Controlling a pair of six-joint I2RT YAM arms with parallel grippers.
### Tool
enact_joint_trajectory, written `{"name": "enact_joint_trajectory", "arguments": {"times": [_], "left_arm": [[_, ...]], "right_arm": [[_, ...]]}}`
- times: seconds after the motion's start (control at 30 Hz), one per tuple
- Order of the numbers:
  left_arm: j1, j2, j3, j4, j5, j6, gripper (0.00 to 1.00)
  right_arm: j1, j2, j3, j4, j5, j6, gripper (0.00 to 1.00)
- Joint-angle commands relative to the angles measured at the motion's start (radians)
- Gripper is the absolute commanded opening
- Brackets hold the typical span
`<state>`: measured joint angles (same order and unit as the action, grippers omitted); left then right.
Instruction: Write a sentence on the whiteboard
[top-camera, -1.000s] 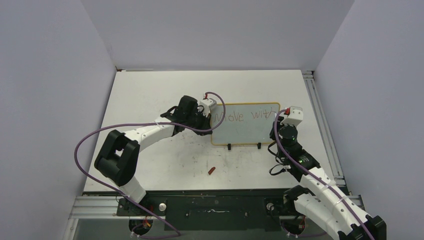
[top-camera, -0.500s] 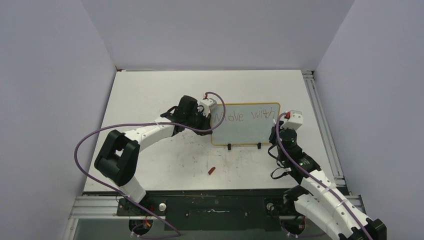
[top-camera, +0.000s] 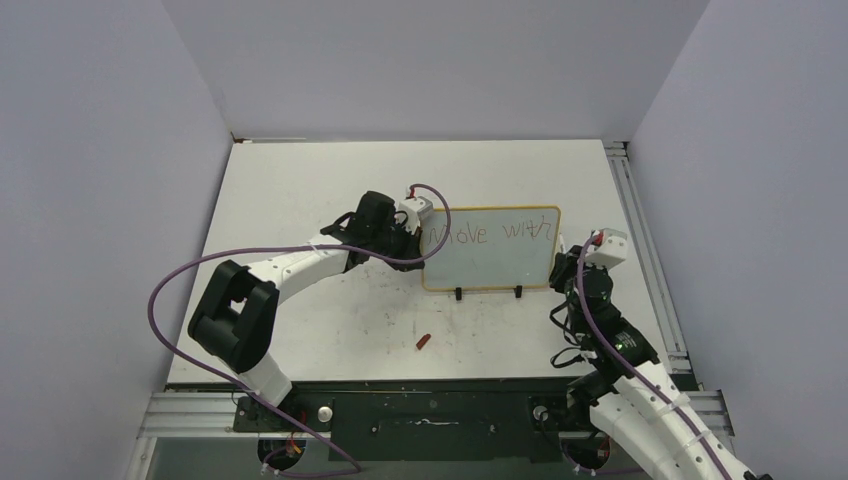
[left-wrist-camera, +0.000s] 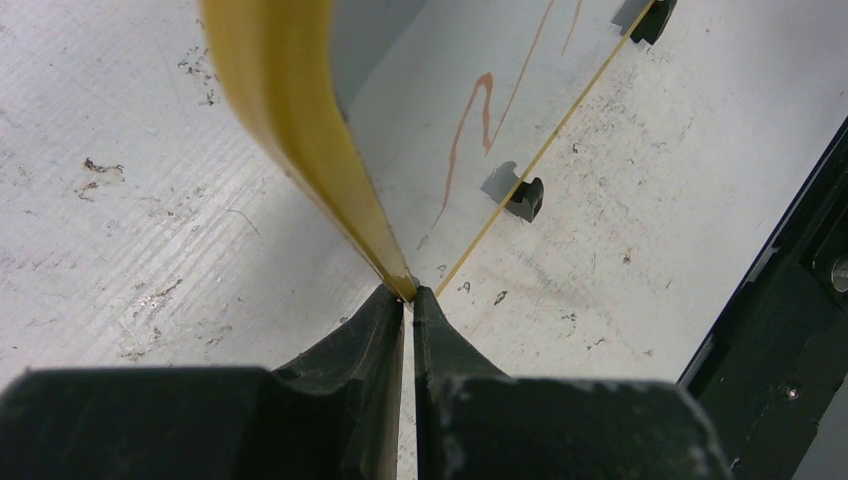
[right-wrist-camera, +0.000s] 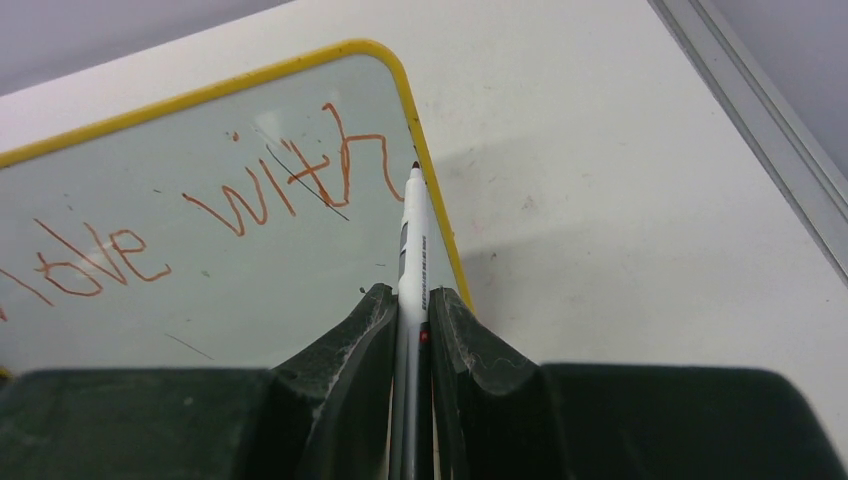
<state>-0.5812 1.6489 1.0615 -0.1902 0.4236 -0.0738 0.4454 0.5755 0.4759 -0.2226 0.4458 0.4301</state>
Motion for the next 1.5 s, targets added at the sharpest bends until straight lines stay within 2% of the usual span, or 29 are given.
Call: {"name": "enact_joint_trajectory", "arguments": {"times": [0.0,0.57,0.9,1.07,1.2,1.47], "left_arm": [[0.0,-0.037,0.056,0.006,0.017,0.005,0.04],[0.001,-0.055,0.054,-0.007,0.046,0.041,0.04],[0.007,-0.058,0.058,-0.037,0.044,0.037,0.04],[0.007,-0.057,0.06,-0.037,0.058,0.029,0.04],[0.009,-0.06,0.058,-0.035,0.055,0.029,0.04],[0.008,-0.063,0.057,-0.027,0.051,0.018,0.04]], "right_arm": [[-0.004,-0.036,0.061,0.003,-0.046,-0.025,0.05],[-0.004,-0.086,0.104,-0.047,-0.417,-0.063,0.05],[0.016,-0.088,0.053,0.043,-0.603,-0.038,0.05],[0.058,-0.107,-0.028,0.147,-0.583,0.034,0.05],[0.145,-0.059,-0.064,0.212,-0.52,0.052,0.05],[0.502,0.08,-0.11,0.395,-0.15,0.034,0.05]]}}
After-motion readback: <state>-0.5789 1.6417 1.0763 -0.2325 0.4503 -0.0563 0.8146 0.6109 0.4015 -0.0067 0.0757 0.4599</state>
